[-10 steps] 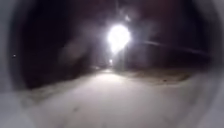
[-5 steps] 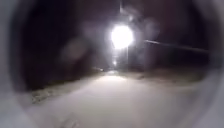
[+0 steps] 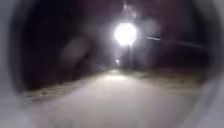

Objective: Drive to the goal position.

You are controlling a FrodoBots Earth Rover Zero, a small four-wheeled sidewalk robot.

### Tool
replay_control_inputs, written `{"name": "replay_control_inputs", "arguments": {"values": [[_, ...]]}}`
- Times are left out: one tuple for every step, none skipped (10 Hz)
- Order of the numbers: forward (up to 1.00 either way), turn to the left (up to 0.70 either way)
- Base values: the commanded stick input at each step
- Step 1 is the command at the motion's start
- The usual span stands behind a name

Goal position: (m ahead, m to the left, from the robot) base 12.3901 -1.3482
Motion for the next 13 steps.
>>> {"name": "replay_control_inputs", "arguments": {"values": [[1.0,0.0],[1.0,0.0],[1.0,0.0],[1.0,0.0],[1.0,0.0],[1.0,0.0],[1.0,0.0],[1.0,0.0],[1.0,-0.09],[1.0,-0.31],[1.0,-0.35],[1.0,-0.25],[1.0,0.0]]}}
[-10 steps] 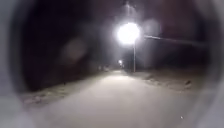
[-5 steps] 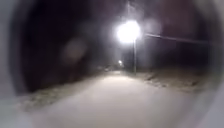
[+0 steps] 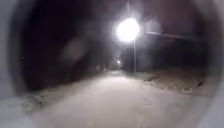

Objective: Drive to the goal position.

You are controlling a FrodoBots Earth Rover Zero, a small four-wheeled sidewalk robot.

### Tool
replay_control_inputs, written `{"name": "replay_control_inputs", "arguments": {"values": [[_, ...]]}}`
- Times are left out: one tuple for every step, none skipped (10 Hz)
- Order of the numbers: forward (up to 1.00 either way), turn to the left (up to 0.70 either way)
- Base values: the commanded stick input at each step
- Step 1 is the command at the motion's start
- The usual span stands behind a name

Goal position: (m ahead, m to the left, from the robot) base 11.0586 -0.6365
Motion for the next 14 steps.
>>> {"name": "replay_control_inputs", "arguments": {"values": [[1.0,0.0],[1.0,0.0],[1.0,0.0],[1.0,0.0],[1.0,0.0],[1.0,0.0],[1.0,0.0],[1.0,0.0],[1.0,0.0],[1.0,0.0],[1.0,0.0],[1.0,0.0],[1.0,0.0],[1.0,0.0]]}}
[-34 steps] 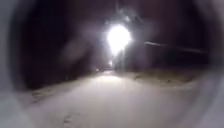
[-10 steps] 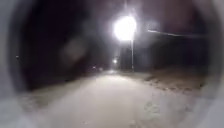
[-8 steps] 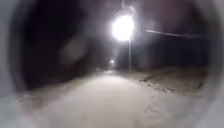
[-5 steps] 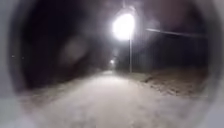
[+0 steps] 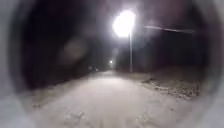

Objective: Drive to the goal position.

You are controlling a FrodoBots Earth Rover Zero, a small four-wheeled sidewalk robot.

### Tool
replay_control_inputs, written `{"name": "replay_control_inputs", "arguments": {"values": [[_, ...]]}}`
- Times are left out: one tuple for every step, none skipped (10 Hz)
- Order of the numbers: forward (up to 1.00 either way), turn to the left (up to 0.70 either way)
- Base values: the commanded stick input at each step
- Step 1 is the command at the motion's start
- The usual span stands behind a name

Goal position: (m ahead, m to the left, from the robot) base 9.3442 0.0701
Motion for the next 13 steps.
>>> {"name": "replay_control_inputs", "arguments": {"values": [[1.0,0.0],[1.0,0.06],[1.0,0.3],[1.0,0.4],[1.0,0.4],[1.0,0.13],[1.0,0.0],[1.0,0.0],[1.0,0.0],[1.0,0.0],[1.0,0.0],[1.0,0.0],[1.0,0.0]]}}
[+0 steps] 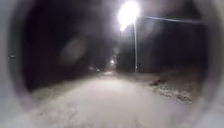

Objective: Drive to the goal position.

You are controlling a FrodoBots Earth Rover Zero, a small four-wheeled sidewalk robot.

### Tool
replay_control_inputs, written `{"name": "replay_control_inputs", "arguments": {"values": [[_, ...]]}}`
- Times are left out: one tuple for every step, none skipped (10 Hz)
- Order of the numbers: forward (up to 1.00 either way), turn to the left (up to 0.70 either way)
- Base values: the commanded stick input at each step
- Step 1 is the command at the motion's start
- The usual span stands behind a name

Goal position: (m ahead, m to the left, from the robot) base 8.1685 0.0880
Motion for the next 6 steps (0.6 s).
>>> {"name": "replay_control_inputs", "arguments": {"values": [[1.0,0.14],[1.0,0.3],[1.0,0.11],[1.0,0.0],[1.0,0.0],[1.0,0.0]]}}
